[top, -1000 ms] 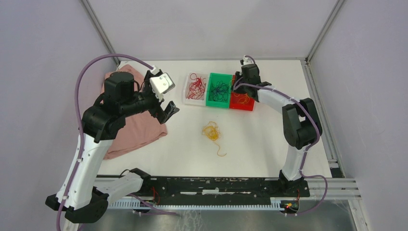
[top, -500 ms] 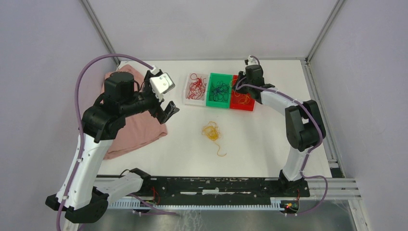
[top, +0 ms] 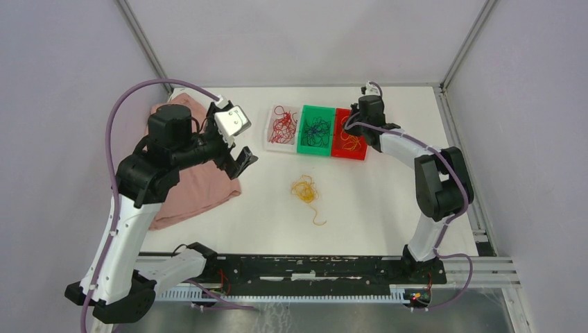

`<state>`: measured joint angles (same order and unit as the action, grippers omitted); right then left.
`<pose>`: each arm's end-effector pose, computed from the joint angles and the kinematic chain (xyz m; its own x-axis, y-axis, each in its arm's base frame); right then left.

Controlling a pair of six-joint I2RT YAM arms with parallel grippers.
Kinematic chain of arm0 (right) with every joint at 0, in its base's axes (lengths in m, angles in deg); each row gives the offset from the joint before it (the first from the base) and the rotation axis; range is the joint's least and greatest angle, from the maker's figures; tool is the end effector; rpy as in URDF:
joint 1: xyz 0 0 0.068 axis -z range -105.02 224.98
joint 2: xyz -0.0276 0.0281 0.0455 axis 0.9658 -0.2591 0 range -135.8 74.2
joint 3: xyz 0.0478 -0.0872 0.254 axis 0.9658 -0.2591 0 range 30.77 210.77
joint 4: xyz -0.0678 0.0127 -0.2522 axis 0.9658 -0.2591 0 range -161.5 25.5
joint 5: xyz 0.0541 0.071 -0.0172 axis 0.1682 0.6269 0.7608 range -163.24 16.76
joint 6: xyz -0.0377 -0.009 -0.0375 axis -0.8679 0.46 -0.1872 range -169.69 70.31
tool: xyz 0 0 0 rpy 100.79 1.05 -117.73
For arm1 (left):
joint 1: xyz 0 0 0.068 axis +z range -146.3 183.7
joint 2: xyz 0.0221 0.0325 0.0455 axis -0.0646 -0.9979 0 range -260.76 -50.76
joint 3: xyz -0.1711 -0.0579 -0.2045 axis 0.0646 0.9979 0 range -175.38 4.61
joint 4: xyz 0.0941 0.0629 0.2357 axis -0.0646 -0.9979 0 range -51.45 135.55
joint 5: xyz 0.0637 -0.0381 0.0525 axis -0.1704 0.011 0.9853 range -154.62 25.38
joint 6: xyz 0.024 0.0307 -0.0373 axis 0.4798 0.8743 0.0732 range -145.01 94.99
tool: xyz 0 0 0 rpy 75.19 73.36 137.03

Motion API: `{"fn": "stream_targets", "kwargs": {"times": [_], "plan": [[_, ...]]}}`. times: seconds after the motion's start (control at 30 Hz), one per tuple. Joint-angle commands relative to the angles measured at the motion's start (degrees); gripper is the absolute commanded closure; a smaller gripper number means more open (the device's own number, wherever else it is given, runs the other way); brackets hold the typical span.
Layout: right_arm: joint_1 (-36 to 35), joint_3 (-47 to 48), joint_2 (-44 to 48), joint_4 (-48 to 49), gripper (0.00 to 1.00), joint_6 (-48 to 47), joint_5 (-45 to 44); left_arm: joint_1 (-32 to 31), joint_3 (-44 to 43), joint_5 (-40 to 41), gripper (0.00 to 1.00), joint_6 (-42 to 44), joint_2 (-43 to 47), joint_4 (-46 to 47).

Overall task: Untangle the cables
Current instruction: Place the cable in the bin, then untie the cable.

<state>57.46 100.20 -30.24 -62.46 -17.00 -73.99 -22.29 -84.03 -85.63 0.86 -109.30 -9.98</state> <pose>0.3939 0.1239 0.2181 -0.5936 0.3789 -0.7100 0.0357 0.8938 0.4471 0.1390 -0.0820 0.4674 -0.0416 0.4735 -0.8798 0.7984 0.5452 0.2557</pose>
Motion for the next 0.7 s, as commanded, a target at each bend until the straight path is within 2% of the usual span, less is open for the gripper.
{"fn": "stream_targets", "kwargs": {"times": [0.0,0.07,0.17,0.2,0.27,0.33,0.6,0.67], "plan": [[0.30,4.03,-0.91,-4.17,0.99,-1.25,-3.68,0.11,-0.46,-0.24,0.01,1.75,0.71,2.44],[0.29,6.16,-3.78,-6.27,0.97,-1.88,-4.09,0.10,-0.39,-0.19,0.01,1.81,0.85,2.45],[0.31,9.51,-7.05,-8.91,0.87,-2.91,-3.91,0.13,-0.45,0.08,0.01,2.23,0.93,1.94],[0.30,10.27,-7.41,-9.12,0.83,-2.93,-3.73,0.13,-0.48,0.17,0.01,2.32,0.85,1.66],[0.29,11.46,-6.59,-9.12,0.68,-2.72,-3.20,0.14,-0.39,0.27,0.01,2.57,0.65,1.05],[0.11,11.82,-4.31,-7.79,0.61,-3.05,-2.67,0.18,-0.16,0.24,0.01,3.05,0.18,0.35],[-0.21,16.24,1.56,-12.06,0.59,-5.62,-5.73,0.17,-0.36,-0.31,0.01,2.47,-1.67,-0.29],[-0.73,15.63,3.07,-12.82,0.56,-6.62,-6.34,0.22,-0.33,-0.43,0.01,2.39,-1.63,-0.20]]}}
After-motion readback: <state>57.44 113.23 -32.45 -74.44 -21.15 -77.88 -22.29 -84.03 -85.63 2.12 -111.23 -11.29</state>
